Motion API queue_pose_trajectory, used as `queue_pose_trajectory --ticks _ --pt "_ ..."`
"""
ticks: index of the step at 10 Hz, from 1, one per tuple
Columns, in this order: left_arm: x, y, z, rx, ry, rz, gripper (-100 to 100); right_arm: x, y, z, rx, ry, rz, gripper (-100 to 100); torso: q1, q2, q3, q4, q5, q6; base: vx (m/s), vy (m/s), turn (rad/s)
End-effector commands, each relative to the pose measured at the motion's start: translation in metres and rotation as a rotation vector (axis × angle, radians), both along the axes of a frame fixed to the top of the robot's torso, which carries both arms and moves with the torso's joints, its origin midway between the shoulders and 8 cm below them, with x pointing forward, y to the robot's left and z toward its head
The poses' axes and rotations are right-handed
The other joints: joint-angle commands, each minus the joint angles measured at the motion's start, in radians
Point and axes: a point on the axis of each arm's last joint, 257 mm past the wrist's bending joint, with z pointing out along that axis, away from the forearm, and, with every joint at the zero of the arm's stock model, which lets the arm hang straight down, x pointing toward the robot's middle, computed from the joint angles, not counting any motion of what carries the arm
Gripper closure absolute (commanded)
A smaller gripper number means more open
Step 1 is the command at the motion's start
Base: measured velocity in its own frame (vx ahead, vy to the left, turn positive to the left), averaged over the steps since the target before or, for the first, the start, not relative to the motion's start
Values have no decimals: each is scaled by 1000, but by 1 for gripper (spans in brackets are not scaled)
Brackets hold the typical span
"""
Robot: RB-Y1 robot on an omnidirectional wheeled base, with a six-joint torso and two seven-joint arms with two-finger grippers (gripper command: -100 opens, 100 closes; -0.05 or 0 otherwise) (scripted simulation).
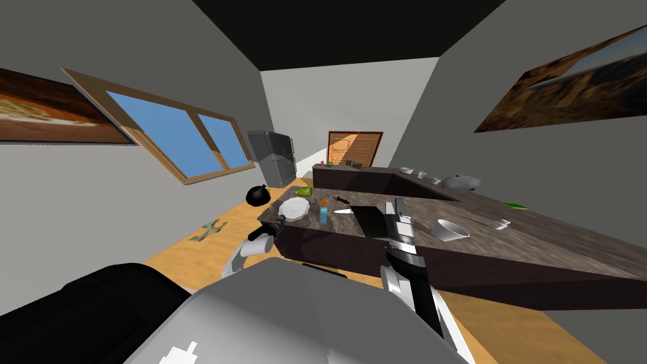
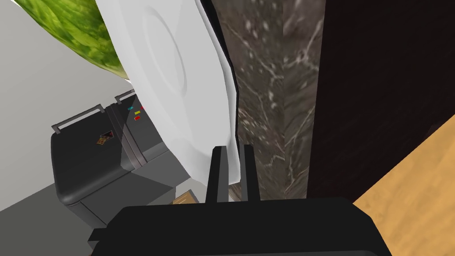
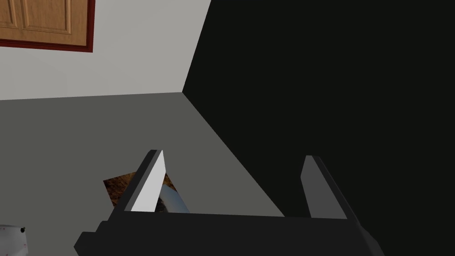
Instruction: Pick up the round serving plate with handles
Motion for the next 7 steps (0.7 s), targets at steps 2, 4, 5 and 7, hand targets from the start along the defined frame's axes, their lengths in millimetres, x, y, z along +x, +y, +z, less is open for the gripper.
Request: queue_pose_trajectory --ticks 2,4,5,7 --pt "1 -13 3 1 -14 -9 100 0 0 0 0 0 0 0 -1 0 0 0 0 0 -15 27 -4" --pt "1 -16 2 -31 -20 12 100 0 0 0 0 0 0 0 0 0 0 0 0 0 -14 31 -4" --pt "1 -28 5 -6 -28 -16 100 0 0 0 0 0 0 0 -1 0 0 0 0 0 -21 44 -4" --pt "2 -30 5 -39 -35 6 100 0 0 0 0 0 0 0 0 1 1 1 0 0 -14 29 -5"
